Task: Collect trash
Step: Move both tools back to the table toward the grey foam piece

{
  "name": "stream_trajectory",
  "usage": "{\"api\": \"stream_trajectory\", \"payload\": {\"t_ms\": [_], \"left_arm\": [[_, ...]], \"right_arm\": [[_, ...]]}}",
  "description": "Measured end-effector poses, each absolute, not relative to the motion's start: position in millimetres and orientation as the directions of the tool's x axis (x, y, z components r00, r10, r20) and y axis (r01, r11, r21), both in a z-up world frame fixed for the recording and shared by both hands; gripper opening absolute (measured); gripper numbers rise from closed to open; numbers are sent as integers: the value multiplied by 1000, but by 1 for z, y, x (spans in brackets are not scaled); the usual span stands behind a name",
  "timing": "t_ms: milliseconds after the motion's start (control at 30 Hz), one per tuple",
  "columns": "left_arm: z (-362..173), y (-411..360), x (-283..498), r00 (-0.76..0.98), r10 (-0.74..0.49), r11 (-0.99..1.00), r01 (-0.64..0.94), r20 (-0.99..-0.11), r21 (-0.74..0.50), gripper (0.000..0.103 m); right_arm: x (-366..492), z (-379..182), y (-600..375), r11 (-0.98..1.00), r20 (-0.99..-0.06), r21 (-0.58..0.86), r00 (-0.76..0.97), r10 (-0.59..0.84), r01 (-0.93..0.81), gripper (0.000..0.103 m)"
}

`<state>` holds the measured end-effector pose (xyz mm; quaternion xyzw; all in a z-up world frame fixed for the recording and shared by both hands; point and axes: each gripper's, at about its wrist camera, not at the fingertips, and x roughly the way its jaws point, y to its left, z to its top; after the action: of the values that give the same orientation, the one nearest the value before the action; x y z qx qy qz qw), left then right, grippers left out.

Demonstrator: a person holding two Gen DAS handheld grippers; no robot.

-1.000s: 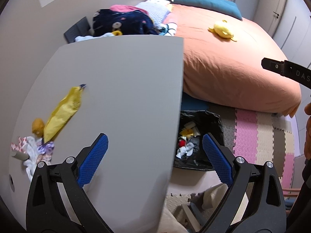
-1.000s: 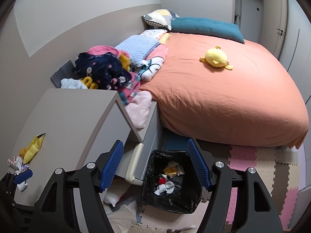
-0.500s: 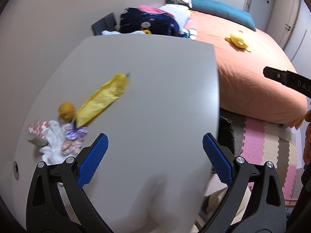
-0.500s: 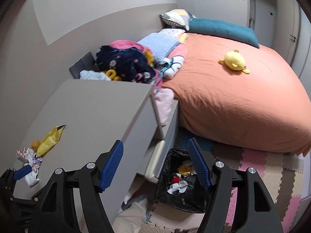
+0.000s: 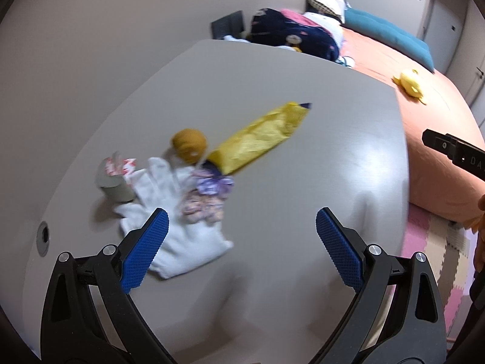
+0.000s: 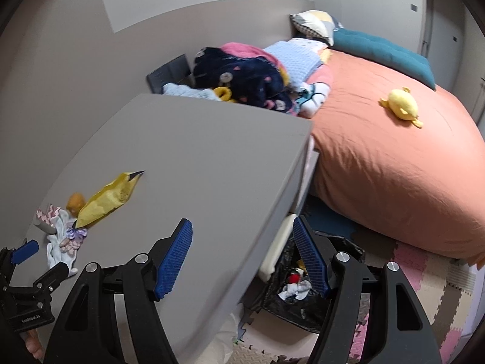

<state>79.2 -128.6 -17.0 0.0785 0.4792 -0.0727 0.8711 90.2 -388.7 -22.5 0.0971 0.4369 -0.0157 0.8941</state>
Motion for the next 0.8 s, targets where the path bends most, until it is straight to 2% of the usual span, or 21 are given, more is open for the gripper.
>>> {"api": "stream_trajectory", "payload": {"t_ms": [533,800], "left_arm": [[-24,-36,92,537,31,996,55,-843,71,95],[-30,-11,108,547,42,998,19,-836,62,95]], "right_arm": [[125,-38,-301,984,-805,174,573,158,-27,70],[146,-49,-278,980,-820,194,542,183,-37,70]]}}
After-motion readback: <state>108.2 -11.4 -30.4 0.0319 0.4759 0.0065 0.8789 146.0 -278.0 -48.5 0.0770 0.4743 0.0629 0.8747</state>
